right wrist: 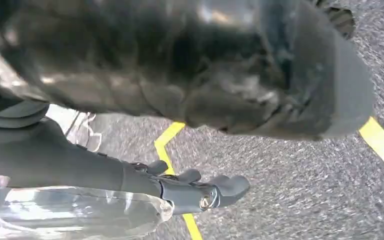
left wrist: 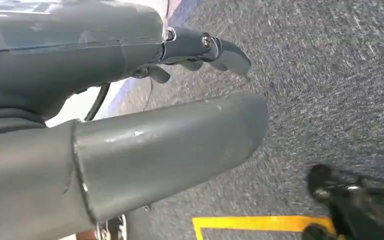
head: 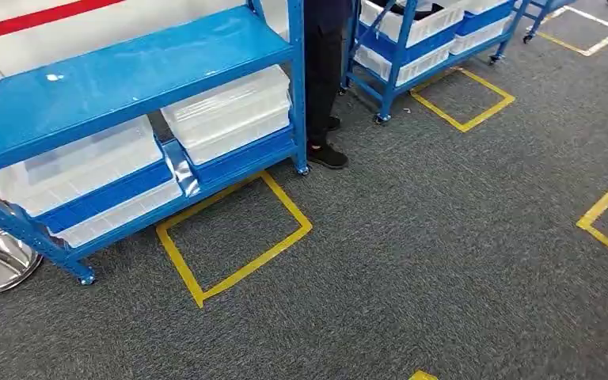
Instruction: Take the parts from the cabinet and place them on the table.
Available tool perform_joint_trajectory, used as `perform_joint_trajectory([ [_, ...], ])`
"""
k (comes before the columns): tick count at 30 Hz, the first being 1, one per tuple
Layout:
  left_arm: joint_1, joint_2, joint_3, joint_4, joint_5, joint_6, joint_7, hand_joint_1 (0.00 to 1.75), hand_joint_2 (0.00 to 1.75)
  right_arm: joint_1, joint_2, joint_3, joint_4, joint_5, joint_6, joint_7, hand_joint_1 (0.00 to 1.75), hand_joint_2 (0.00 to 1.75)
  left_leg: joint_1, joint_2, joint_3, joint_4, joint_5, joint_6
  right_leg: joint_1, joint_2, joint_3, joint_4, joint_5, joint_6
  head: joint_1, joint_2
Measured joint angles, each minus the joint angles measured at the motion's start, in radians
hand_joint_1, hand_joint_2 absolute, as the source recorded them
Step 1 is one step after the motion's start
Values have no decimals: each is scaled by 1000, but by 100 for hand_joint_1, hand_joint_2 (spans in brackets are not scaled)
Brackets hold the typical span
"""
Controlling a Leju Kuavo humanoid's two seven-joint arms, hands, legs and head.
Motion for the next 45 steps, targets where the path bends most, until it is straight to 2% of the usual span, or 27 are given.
perform_joint_trajectory([
  [2, 1, 0, 0, 0, 0, 1, -1, 0, 0, 0, 0, 0, 0, 0, 0, 0, 0, 0, 3, 6, -17, 38, 9, -5, 1, -28, 1, 2, -4, 1, 0, 0],
  [5, 5, 0, 0, 0, -1, 2, -1, 0, 0, -3, 0, 0, 0, 1, 0, 0, 0, 0, 3, 41, 103, -184, 124, 0, 0, -60, 10, 5, -12, 8, 0, 0],
  [6, 3, 0, 0, 0, -1, 2, -1, 0, 0, -1, 0, 0, 0, 2, -1, 0, 0, 0, 3, 60, 141, -265, 133, 7, 1, -63, 15, 5, -16, 15, 0, 0],
  [11, 11, 0, 3, 0, 10, 1, -5, 0, 0, -14, 0, -3, 0, -6, -30, -16, 0, 0, -3, 36, 155, -277, 127, 42, 0, -71, 20, 38, 4, 49, 0, 0],
  [13, 9, -2, 4, 0, 12, 1, -5, 0, 0, -10, -1, -7, 0, -10, -32, -19, 0, 0, 0, 28, 168, -284, 120, 56, -7, 1, -13, 98, -35, 55, 0, 0],
  [14, 7, -2, 4, 0, 12, 0, -7, 0, 0, -10, -1, -9, 0, -10, -32, -19, 0, 0, 0, 24, 169, -284, 115, 61, -7, 18, -51, 156, -69, 57, 1, 0],
  [16, 7, -2, 4, 0, 10, -1, -8, 0, 0, -8, 0, -11, 0, -11, -32, -19, 0, 0, -2, 17, 172, -283, 108, 67, -7, 28, -141, 291, -126, 62, 0, 0],
  [17, 7, -2, 4, 0, 9, -1, -8, 0, 0, -6, 0, -12, 0, -11, -32, -19, 0, 0, -3, 12, 177, -282, 104, 65, -8, 28, -166, 317, -124, 64, 0, 0],
  [18, 8, -3, 4, 0, 9, -2, -8, 0, 0, -3, -1, -13, 0, -11, -31, -19, 0, 0, -2, 7, 186, -282, 99, 61, -8, 28, -166, 295, -93, 63, 0, 0],
  [21, 10, -8, 4, 0, 2, -6, -7, 0, 0, 3, -7, -19, 0, -11, -28, -18, 0, 0, 2, -3, 224, -281, 73, 47, -10, 29, -76, 67, 57, 58, 0, 0],
  [23, 8, -9, 4, 0, 1, -7, -7, 0, 0, 4, -9, -21, 0, -11, -24, -17, 0, 0, 0, -7, 228, -279, 61, 30, 1, 34, -77, 36, 10, 44, 2, 0],
  [26, 4, -9, 3, 0, 0, -8, -7, 0, 0, 8, -9, -21, 0, -11, -22, -17, 0, 0, 0, -7, 244, -268, 63, 13, 0, 30, -50, 31, 11, 22, 1, 0],
  [27, 4, -10, 3, 0, 0, -8, -7, 0, 0, 7, -9, -22, 0, -11, -22, -18, 0, 0, 1, -3, 227, -228, 74, 10, -2, 28, -33, 23, 5, 14, 1, 0],
  [29, 4, -13, 3, 0, 0, -8, -7, 0, 0, 11, -10, -23, 0, -12, -21, -17, 0, 0, 3, 8, 124, -61, 99, 4, -1, 21, 0, 10, -12, 5, 0, 0],
  [32, 8, -13, 3, 0, 0, -8, -7, 0, 0, 10, -10, -24, 0, -11, -21, -17, 0, 0, 2, 9, 3, 49, -16, 3, 2, 23, 51, -7, -42, 3, 1, 0],
  [33, 12, -13, 3, 0, 0, -8, -7, 0, 0, 11, -11, -24, 0, -12, -21, -17, 0, 0, 2, 9, -22, 28, -60, 6, 4, 25, 80, -14, -60, 3, 1, 0],
  [34, 14, -13, 4, 0, 0, -8, -7, 0, 0, 11, -11, -25, 0, -11, -21, -17, 0, 0, 1, 9, -26, -14, -59, 11, 6, 25, 104, -19, -75, 3, 0, 0],
  [35, 16, -13, 4, 0, 0, -8, -7, 0, 0, 11, -11, -25, 0, -11, -21, -17, 0, 0, -2, 9, -25, -79, -21, 20, 9, 24, 129, -23, -92, 4, 1, 0],
  [36, 19, -13, 4, 0, 0, -8, -7, 0, 0, 13, -11, -25, 0, -12, -21, -17, 0, 0, -5, 10, -24, -147, 63, 34, 11, 22, 146, -27, -107, 4, 1, 0],
  [37, 24, -11, 4, 0, 0, -8, -7, 0, 0, 22, -8, -26, 3, -12, -21, -17, 0, 0, -12, 15, -28, -214, 210, 49, 7, 21, 157, -28, -123, 4, 2, 0],
  [38, 29, -12, 3, 0, 0, -8, -7, 0, 0, 17, -9, -26, 5, -11, -20, -18, 0, 0, -23, 10, -24, -230, 264, 50, 11, 31, 176, -27, -142, 15, 1, 0],
  [39, 27, -13, 4, 0, -1, -9, -6, 0, 0, 11, -9, -26, 5, -11, -20, -18, 0, 0, -31, 12, -3, -224, 232, 45, 5, 28, 192, -41, -157, 23, 2, 0],
  [40, 25, -13, 4, 0, -2, -9, -4, 0, 0, 9, -10, -26, 5, -10, -19, -18, 0, 0, -30, 9, 13, -234, 222, 53, 2, 28, 224, -42, -151, 30, 0, 0],
  [41, 18, -12, 3, 0, -2, -9, -4, 0, 0, 5, -10, -26, 5, -10, -18, -18, 0, 0, -35, 7, 26, -238, 208, 60, 0, 28, 220, -18, -129, 36, 2, 0],
  [43, 10, -12, 3, 0, -2, -10, -4, 0, 0, -7, -10, -25, 6, -8, -18, -18, 0, 0, -27, 3, 72, -257, 190, 75, -3, 30, 129, 150, -60, 43, 1, 0],
  [44, 8, -12, 3, 0, -2, -10, -4, 0, 0, -10, -10, -25, 6, -8, -18, -18, 0, 0, -26, 4, 91, -263, 175, 83, -2, 30, 60, 244, -56, 42, 1, 0],
  [45, 6, -12, 3, 0, -3, -10, -4, 0, 0, -10, -9, -25, 6, -6, -16, -18, 0, 0, -26, 4, 110, -266, 160, 84, -3, 29, 6, 300, -87, 46, 2, 0],
])
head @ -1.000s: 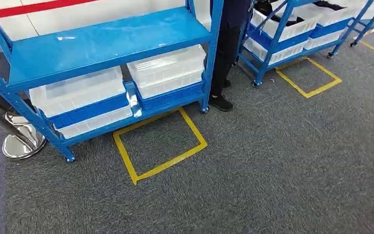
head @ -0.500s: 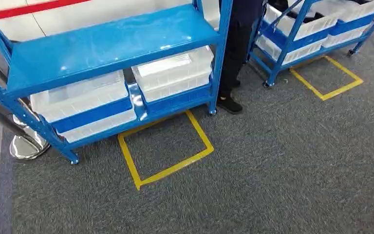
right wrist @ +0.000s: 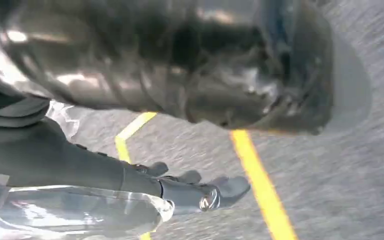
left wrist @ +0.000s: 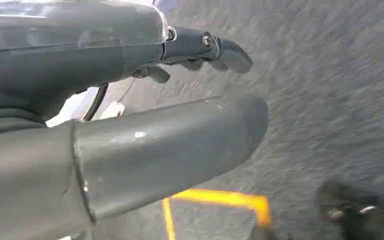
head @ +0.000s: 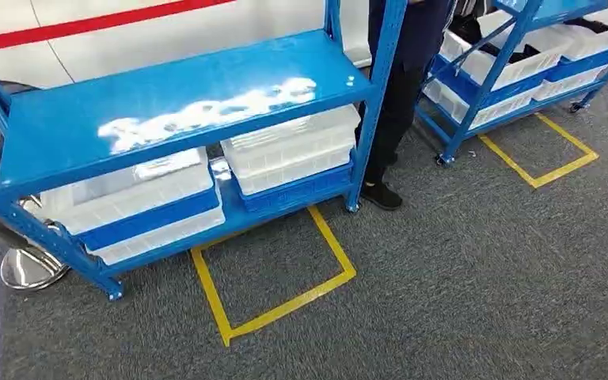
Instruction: Take the parts from the cabinet and place them on the table.
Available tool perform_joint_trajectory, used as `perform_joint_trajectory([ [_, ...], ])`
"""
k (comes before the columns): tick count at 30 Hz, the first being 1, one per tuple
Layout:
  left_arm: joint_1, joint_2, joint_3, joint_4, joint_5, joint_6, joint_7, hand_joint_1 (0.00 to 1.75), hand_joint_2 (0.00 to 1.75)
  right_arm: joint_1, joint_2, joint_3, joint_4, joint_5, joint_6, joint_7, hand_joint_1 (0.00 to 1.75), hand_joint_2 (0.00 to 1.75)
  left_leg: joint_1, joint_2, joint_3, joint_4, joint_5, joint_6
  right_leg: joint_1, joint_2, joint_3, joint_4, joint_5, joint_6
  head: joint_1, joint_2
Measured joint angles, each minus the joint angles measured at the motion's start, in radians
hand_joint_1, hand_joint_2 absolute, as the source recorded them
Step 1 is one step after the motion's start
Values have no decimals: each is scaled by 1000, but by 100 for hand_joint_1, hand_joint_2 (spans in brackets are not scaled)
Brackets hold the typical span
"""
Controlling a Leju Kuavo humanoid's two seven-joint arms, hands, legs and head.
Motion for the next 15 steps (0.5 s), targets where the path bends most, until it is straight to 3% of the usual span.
perform_joint_trajectory([
  [1, 1, 0, 0, 0, 0, 0, 2, 0, 0, 3, 0, 0, 0, 0, 0, 0, 0, 0, 0, -1, 27, -4, -19, 1, -2, 0, -47, 26, -64, 3, -1, 0],
  [3, 3, 0, 0, 0, 0, 0, 3, 0, 0, 9, -2, 0, 0, 1, -1, 1, 0, 0, 2, -12, 75, -5, -55, -2, -2, 0, -109, 11, -182, 7, -1, 0],
  [4, 5, 0, 0, 0, 0, -1, 5, 0, 0, 14, -3, 0, 0, 2, -1, 1, 0, 0, 4, -17, 100, -5, -76, -5, -3, 0, -132, -18, -206, 11, 0, 0],
  [5, 8, -2, 0, 0, -1, -1, 8, 0, 0, 19, -5, 0, 0, 2, -1, 2, 0, 0, 6, -22, 128, -5, -97, -8, -2, 0, -151, -66, -187, 13, -1, 0],
  [6, 11, -5, 0, 0, -1, -1, 9, 0, 0, 22, -6, 0, 0, 4, -1, 1, 0, 0, 8, -23, 152, -5, -119, -11, -1, 0, -167, -128, -96, 9, 0, 0],
  [7, 21, -5, 1, 0, -2, -1, 9, 0, 0, 38, -7, -1, 0, 4, -1, 2, 0, 0, 8, -23, 161, -8, -141, -15, 4, 0, -184, -203, 94, 3, 0, 0],
  [8, 13, -6, 0, 0, -2, 0, 8, 0, 0, 38, -8, -2, 1, 5, -1, 4, 0, 0, 4, -26, 176, 7, -158, -21, 7, 2, -197, -241, 214, -3, 0, 0],
  [10, 11, -8, 0, 0, -5, 5, 10, 0, 0, 26, -8, -1, 1, 14, -2, 16, 0, 0, 9, -32, 203, -17, -170, -36, 10, 3, -181, -229, 193, -19, 0, 0],
  [11, 10, -8, 0, 0, -5, 7, 8, 0, 0, 24, -8, -1, 1, 19, -1, 17, 0, 0, 9, -31, 198, -8, -153, -42, 13, -1, -169, -236, 185, -27, -1, 0],
  [12, 4, -8, 0, 0, -6, 10, 7, 0, 0, 22, -7, 0, 1, 26, 0, 18, 0, 0, 8, -32, 168, 49, -116, -50, 8, -4, -150, -255, 180, -34, -1, 0],
  [13, 1, -7, 0, 0, -6, 11, 6, 0, 0, 24, -6, 0, 1, 28, 1, 18, 0, 0, 10, -20, 121, 134, -74, -57, 6, -10, -128, -274, 174, -39, 0, 0],
  [14, 1, -8, 0, 0, -6, 11, 5, 0, 0, 23, -6, 0, 1, 28, 1, 18, 0, 0, 11, -8, 72, 206, -60, -60, 5, -16, -107, -288, 167, -45, -2, 0],
  [15, 1, -8, 0, 0, -6, 11, 4, 0, 0, 22, -6, 0, 1, 28, 1, 18, 0, 0, 16, -4, 29, 256, -85, -66, 4, -20, -87, -300, 159, -47, -1, 0],
])
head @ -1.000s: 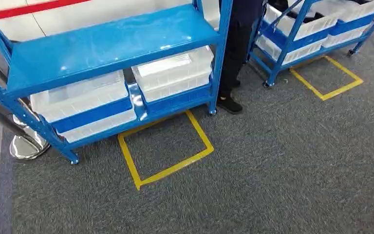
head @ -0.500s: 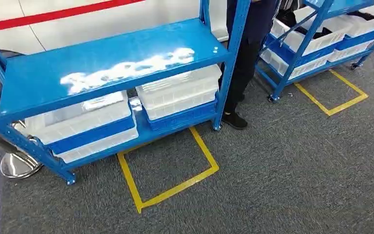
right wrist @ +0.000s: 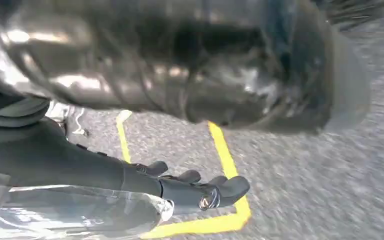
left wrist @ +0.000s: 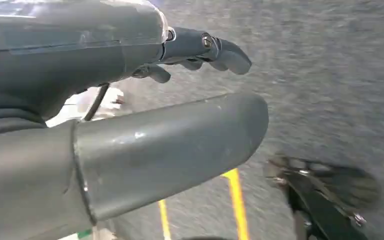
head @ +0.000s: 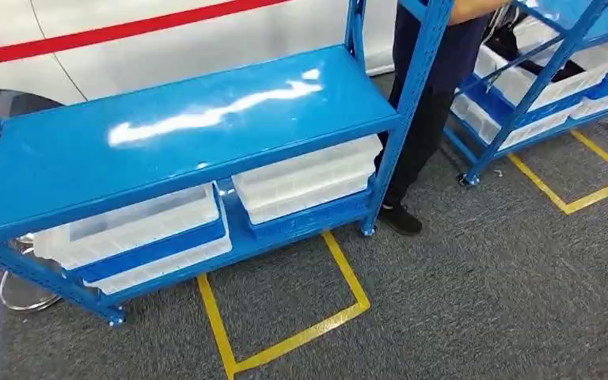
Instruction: Take the parts from the cabinet and place them on the table.
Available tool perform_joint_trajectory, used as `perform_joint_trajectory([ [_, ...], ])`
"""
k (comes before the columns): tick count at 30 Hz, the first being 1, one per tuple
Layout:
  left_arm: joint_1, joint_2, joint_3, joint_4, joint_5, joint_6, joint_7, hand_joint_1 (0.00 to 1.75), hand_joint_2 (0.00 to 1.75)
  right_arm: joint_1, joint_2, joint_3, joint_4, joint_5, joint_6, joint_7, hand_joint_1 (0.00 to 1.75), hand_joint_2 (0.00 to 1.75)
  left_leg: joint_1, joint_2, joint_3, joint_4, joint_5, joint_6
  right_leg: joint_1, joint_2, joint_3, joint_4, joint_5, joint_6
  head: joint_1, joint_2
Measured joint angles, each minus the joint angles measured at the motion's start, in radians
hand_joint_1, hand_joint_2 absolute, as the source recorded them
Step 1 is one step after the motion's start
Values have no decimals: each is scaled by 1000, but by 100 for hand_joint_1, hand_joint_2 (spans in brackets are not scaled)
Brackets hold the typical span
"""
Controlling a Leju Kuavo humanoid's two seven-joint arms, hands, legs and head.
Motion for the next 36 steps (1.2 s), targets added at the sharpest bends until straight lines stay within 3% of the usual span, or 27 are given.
perform_joint_trajectory([
  [2, 3, 0, 0, 0, -2, 0, 0, 0, 0, -2, 0, 0, 0, 0, 2, 0, 0, 0, 6, 3, -58, 29, -115, -7, -1, -8, 43, -11, -25, 1, 0, 0],
  [3, 3, 0, 0, 0, -2, 0, 1, 0, 0, -2, 0, 0, 0, 0, 2, 0, 0, 0, 8, 5, -73, 17, -155, -10, -2, -13, 62, -11, -39, 3, -1, 0],
  [4, 4, 0, 0, 0, -2, 1, 1, 0, 0, -3, 0, 0, 0, 0, 3, 0, 0, 0, 10, 9, -78, -17, -155, -14, -2, -20, 80, -11, -54, 5, 0, 0],
  [5, 5, 1, 0, 0, -2, 1, 1, 0, 0, -3, 0, 0, 0, 0, 3, 0, 0, 0, 12, 14, -73, -71, -115, -16, -3, -28, 100, -11, -67, 7, -1, 0],
  [6, 4, 1, 0, 0, -2, 1, 2, 0, 0, -4, 0, 0, 0, 1, 3, 0, 0, 0, 12, 27, -62, -139, -43, -16, -3, -38, 117, -11, -80, 10, 0, 0],
  [7, 5, 1, 0, 0, -2, 1, 2, 0, 0, 0, 1, 0, 1, 2, 3, 0, 0, 0, 10, 66, -49, -213, 52, -11, -2, -48, 125, -11, -92, 15, 0, 0],
  [8, 5, 1, 0, 0, -2, 1, 2, 0, 0, -1, 1, 0, 1, 3, 3, 1, 0, 0, 6, 110, -57, -238, 95, -1, 2, -54, 142, 0, -106, 21, 0, 0],
  [9, -1, 1, 0, 0, -2, 1, 2, 0, 0, -3, 1, 0, 1, 3, 3, 1, 0, 0, 3, 107, -58, -232, 69, 6, 4, -61, 141, -2, -116, 30, 0, 0],
  [10, -3, 1, 0, 0, -3, 1, 2, 0, 0, -5, 1, 0, 1, 3, 3, 1, 0, 0, 1, 94, -54, -230, 85, 14, 3, -74, 147, -5, -123, 40, 0, 0],
  [12, -1, 1, 0, 0, -3, 2, 2, 0, 0, -11, 1, 0, 1, 3, 2, 1, 0, 0, 0, 64, -45, -239, 90, 26, 6, -101, 166, -15, -132, 53, -1, 0],
  [13, -1, 0, 0, 0, -3, 2, 2, 0, 0, -11, 1, 0, 1, 3, 0, 0, 0, 0, 11, 55, -36, -252, 97, 34, -3, -82, 174, -9, -142, 60, 0, 0],
  [14, -2, -1, 0, 0, -3, 2, 2, 0, 0, -11, 1, 0, 1, 0, -5, -1, 0, 0, 11, 47, -33, -256, 98, 41, -2, -29, 155, 31, -171, 62, 0, 0],
  [15, -3, 0, 0, 0, -3, 3, 2, 0, 0, -11, 1, 0, 1, -3, -10, -2, 0, 0, 10, 41, -33, -257, 96, 47, -3, 0, 114, 104, -212, 62, 1, 0],
  [17, -4, 0, 0, 0, -3, 5, 2, 0, 0, -12, 1, 0, 1, -7, -15, -3, 0, 0, 8, 24, -31, -256, 90, 53, -3, 14, 26, 253, -265, 65, 0, 0],
  [18, -3, 0, 0, 0, -2, 5, 2, 0, 0, -12, 1, -1, 1, -7, -16, -3, 0, 0, 6, 15, -28, -255, 87, 53, -3, 15, -3, 289, -261, 66, 0, 0],
  [19, -3, 0, 0, 0, -2, 6, 2, 0, 0, -11, 1, -1, 1, -7, -18, -4, 0, 0, 6, 6, -23, -254, 83, 52, -3, 15, -10, 278, -231, 66, 0, 0],
  [20, -1, 0, 0, 0, -2, 6, 2, 0, 0, -10, 1, -1, 1, -7, -19, -5, 0, 0, 6, 0, -16, -252, 77, 49, -3, 15, 5, 225, -180, 64, 1, 0],
  [22, 0, -1, 0, 0, -2, 6, 3, 0, 0, -8, 0, -1, 1, -6, -20, -5, 0, 0, 6, -8, -2, -247, 65, 43, -3, 17, 63, 56, -70, 56, 1, 0],
  [23, 1, -3, 0, 0, -2, 7, 4, 0, 0, -7, 0, -1, 1, -6, -20, -5, 0, 0, 0, -9, -1, -243, 59, 35, 0, 23, 72, 28, -79, 51, 0, 0],
  [26, -2, -3, 0, 0, -2, 8, 4, 0, 0, -13, 0, -1, 1, -4, -20, -5, 0, 0, 1, -10, -4, -247, 48, 18, 5, 23, 71, 19, -83, 34, 0, 0],
  [28, -2, -2, 0, 0, -2, 8, 4, 0, 0, -13, 2, -1, 1, -4, -20, -5, 0, 0, 3, -6, 3, -238, 41, 5, -4, 19, 82, 6, -77, 18, 0, 0],
  [29, -2, -3, 0, 0, -2, 8, 4, 0, 0, -12, 2, -1, 1, -4, -20, -5, 0, 0, 3, 0, -9, -205, 19, 0, -5, 18, 85, 4, -79, 12, 0, 0],
  [32, -1, -4, 0, 0, -2, 8, 4, 0, 0, -8, 1, -1, 1, -4, -21, -5, 0, 0, 10, 7, -124, 17, -88, -14, -2, 11, 92, 5, -87, 4, 0, 0],
  [33, 0, -4, 0, 0, -2, 8, 4, 0, 0, -8, 1, -1, 1, -4, -21, -5, 0, 0, 11, 8, -152, 64, -97, -16, -1, 11, 94, 5, -90, 5, 0, 0],
  [34, 1, -4, 0, 0, -2, 8, 5, 0, 0, -8, 1, -1, 1, -4, -21, -5, 0, 0, 11, 9, -160, 70, -83, -17, -1, 11, 99, 5, -95, 6, 0, 0],
  [36, 3, -5, 0, 0, -2, 8, 5, 0, 0, -8, 1, -1, 1, -4, -21, -5, 0, 0, 11, 9, -120, -30, -9, -12, -1, 11, 115, 5, -106, 9, 0, 0],
])
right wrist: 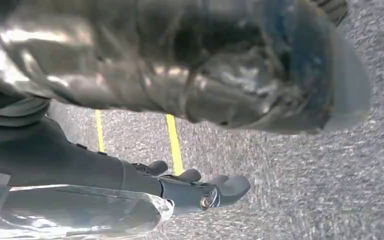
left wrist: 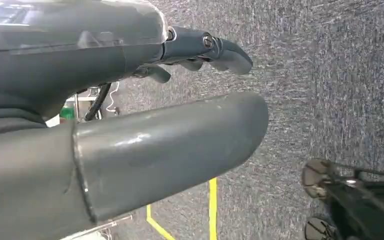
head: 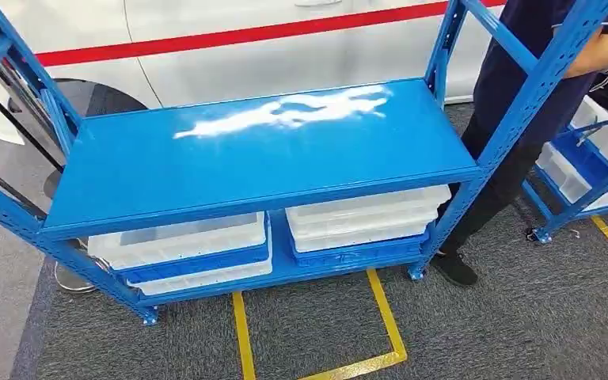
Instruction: Take the parts from the cabinet and place them on the table.
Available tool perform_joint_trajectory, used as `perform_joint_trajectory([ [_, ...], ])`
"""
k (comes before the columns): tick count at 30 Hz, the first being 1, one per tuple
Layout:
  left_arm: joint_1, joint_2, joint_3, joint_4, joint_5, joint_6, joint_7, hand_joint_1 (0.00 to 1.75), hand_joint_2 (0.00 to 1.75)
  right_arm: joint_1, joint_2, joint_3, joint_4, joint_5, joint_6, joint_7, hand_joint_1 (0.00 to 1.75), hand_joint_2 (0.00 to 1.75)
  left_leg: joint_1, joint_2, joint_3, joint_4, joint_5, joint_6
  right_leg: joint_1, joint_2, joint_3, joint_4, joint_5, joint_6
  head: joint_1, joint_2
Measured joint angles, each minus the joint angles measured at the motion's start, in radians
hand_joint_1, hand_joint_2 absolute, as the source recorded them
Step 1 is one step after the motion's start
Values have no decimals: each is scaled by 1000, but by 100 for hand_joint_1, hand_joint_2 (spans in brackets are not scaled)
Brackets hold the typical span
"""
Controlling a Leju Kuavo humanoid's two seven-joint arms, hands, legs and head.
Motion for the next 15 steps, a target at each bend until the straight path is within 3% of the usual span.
perform_joint_trajectory([
  [1, 0, 0, 0, 0, 0, 0, 0, 0, 0, 0, 0, 0, 0, 0, 0, 0, 0, 0, -1, 1, 59, -127, 68, 8, 0, 0, 14, 0, -10, 3, 0, 0],
  [2, 0, 0, 0, 0, 0, 0, 0, 0, 0, 1, 1, 0, 0, 0, 0, 0, 0, 0, -3, 7, 88, -194, 90, 15, 0, -2, 19, -2, -15, 6, 0, 0],
  [3, -1, 2, 0, 0, 0, 0, 0, 0, 0, 0, 2, 0, 0, 0, 0, 0, 0, 0, -12, 9, 91, -200, 73, 24, 4, -4, 21, -3, -21, 13, 1, 0],
  [5, -2, 2, 0, 0, 0, 0, 0, 0, 0, -2, 2, 0, 0, 0, 1, 0, 0, 0, -17, 7, 97, -210, 70, 34, 0, -2, 25, -15, -24, 25, 0, 0],
  [6, -1, 2, 0, 0, 0, 0, 0, 0, 0, -2, 2, 0, 0, 0, 1, 0, 0, 0, -16, 5, 97, -218, 68, 41, 1, -3, 35, 2, -10, 34, 1, 0],
  [8, 1, 0, 0, 0, 0, 0, 0, 0, 0, -3, 2, 0, 0, 0, 1, 0, 0, 0, -7, 0, 139, -239, 66, 56, -2, -1, 39, 25, -16, 42, 1, 0],
  [9, 1, 0, 0, 0, 0, -1, 0, 0, 0, -4, 2, 0, 0, 0, 1, 0, 0, 0, -6, 1, 149, -242, 63, 61, -1, 2, 22, 62, -28, 44, 1, 0],
  [12, -1, 1, 0, 0, 0, -5, 2, 0, 0, -6, 2, 0, 0, -1, 9, 2, 0, 0, -8, 0, 160, -242, 47, 68, -2, 4, -121, 259, -112, 51, 0, 0],
  [13, 0, 1, 0, 0, 0, -6, 3, 0, 0, -5, 2, 0, 0, -1, 9, 3, 0, 0, -9, -1, 167, -242, 41, 67, -2, 4, -156, 293, -124, 52, 1, 0],
  [14, 0, 1, 0, 0, -1, -6, 6, 0, 0, -3, 2, 0, 0, -1, 11, 4, 0, 0, -9, -2, 178, -241, 36, 65, -2, 4, -170, 288, -113, 52, 0, 0],
  [15, 1, 1, 0, 0, -1, -6, 10, 0, 0, -2, 2, 0, 0, -1, 13, 3, 0, 0, -8, -6, 192, -241, 26, 62, -2, 4, -165, 239, -75, 51, 1, 0],
])
